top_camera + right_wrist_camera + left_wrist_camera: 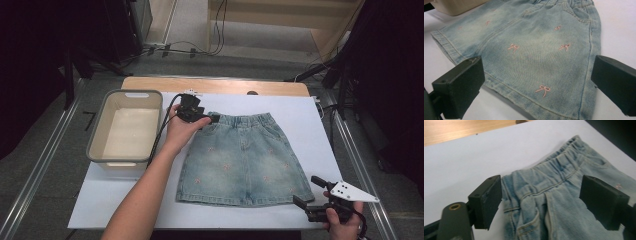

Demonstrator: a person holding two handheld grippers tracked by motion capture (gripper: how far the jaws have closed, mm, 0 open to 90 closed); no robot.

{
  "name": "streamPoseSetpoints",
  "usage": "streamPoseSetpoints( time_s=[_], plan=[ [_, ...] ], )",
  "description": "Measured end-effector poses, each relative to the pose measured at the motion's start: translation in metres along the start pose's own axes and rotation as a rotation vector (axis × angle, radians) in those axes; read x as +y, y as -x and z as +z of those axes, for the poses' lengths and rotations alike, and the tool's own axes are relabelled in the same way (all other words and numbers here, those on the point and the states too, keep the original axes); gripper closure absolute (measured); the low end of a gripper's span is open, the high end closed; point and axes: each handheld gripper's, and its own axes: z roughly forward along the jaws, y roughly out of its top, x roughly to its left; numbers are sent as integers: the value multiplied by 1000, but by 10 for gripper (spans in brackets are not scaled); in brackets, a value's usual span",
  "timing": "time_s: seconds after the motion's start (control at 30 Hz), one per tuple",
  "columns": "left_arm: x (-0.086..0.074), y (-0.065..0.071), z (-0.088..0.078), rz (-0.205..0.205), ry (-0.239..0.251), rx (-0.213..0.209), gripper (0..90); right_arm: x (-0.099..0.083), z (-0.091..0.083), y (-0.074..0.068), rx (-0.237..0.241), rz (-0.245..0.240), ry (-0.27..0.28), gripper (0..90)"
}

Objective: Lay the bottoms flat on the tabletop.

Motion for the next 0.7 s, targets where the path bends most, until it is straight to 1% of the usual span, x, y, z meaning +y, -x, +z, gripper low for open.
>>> streamPoseSetpoints(
  time_s=[0.07, 0.17, 0.23, 0.3, 0.4, 0.5, 0.53, 0.67, 0.7],
  plan=[
    [0, -3, 2, -5, 3, 12, 231, 0, 0, 0, 4, -1, -1, 0],
    [-1, -8, 5, -24, 1, 27, 291, 0, 1, -1, 5, 1, -1, 0],
    [-1, -10, 8, -25, -8, 41, 327, 0, 1, 0, 7, 3, -3, 0],
    [-3, -13, 13, -26, -27, 64, 359, -1, 2, 0, 8, -1, -4, 0],
    [-4, -17, 20, -34, -42, 66, 394, -1, 3, 0, 7, 0, -6, 0],
    [-5, -18, 25, -45, -47, 69, 432, -1, 3, 0, 9, 3, -9, 0],
    [-6, -19, 27, -53, -57, 69, 440, -1, 3, 0, 8, 4, -10, 0],
    [-10, -21, 33, -61, -81, 72, 459, -1, 3, 1, 7, 2, -12, 0],
    [-11, -22, 35, -69, -85, 72, 459, -1, 4, 1, 6, 3, -12, 0]
  ],
)
